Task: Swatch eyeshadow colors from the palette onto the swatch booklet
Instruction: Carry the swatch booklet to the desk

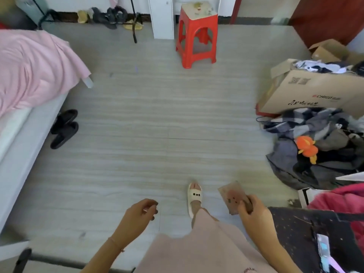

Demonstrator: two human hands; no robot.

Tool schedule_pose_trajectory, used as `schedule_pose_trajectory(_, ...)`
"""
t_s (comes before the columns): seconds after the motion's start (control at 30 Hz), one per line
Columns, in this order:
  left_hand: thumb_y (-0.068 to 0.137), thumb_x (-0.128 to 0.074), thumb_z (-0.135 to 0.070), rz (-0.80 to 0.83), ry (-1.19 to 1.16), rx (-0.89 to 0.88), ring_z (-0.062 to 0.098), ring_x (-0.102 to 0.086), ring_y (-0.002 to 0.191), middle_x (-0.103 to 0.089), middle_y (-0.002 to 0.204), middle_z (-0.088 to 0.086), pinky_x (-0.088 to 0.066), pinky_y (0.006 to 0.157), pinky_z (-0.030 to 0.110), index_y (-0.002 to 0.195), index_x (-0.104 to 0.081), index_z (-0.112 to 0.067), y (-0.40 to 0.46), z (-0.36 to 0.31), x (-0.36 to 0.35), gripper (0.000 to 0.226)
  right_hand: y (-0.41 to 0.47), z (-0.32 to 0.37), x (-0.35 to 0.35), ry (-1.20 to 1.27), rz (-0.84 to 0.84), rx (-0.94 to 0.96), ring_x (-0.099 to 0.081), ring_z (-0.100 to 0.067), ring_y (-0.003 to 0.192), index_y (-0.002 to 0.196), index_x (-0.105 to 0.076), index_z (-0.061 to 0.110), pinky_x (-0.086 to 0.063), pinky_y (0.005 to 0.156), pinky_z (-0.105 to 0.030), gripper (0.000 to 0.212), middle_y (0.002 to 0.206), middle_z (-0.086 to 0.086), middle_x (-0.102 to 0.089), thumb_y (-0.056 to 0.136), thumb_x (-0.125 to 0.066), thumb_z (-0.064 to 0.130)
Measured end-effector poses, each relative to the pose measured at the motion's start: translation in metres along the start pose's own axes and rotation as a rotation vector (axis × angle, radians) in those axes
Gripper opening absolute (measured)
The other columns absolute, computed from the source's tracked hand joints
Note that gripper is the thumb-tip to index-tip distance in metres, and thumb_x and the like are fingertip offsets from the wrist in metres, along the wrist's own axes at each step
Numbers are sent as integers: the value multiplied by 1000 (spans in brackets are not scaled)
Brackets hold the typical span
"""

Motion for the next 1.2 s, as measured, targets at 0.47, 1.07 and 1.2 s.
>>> schedule_pose_trajectory(0.47, 94, -47, -16, -270, -296, 99, 11, -65, 77, -68, 89, -2, -46, 69, 23, 104, -58, -19, 194, -146, 81, 16, 253, 121, 18, -85, 226, 27, -59, -22, 60, 91, -46, 19, -39, 53, -34, 7, 69, -6, -66, 95, -41, 23)
schedule_pose_trajectory(1.07, 93, -47, -21, -187, -48, 149, 12, -64, 81, -66, 90, -2, -43, 69, 20, 98, -59, -23, 446, -206, 268, 13, 495, 324, -33, -108, 133, -40, -48, -12, 53, 91, -50, 17, -30, 46, -27, 5, 62, 3, -53, 93, -45, 17)
schedule_pose_trajectory(1.2, 94, -46, -22, -148, 40, 42, 12, -62, 83, -65, 92, -3, -41, 68, 17, 104, -59, -21, 525, -259, 311, 17, 550, 372, -38, -59, 124, -26, -53, -13, 52, 92, -46, 23, -32, 45, -26, 8, 62, 8, -56, 92, -45, 14)
Point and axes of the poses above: each hand's wrist, its own y-axis towards the middle knuckle, its own x-axis out of the back of the hand, z = x × y, the point moved 2 cm from there along y, towards the middle knuckle
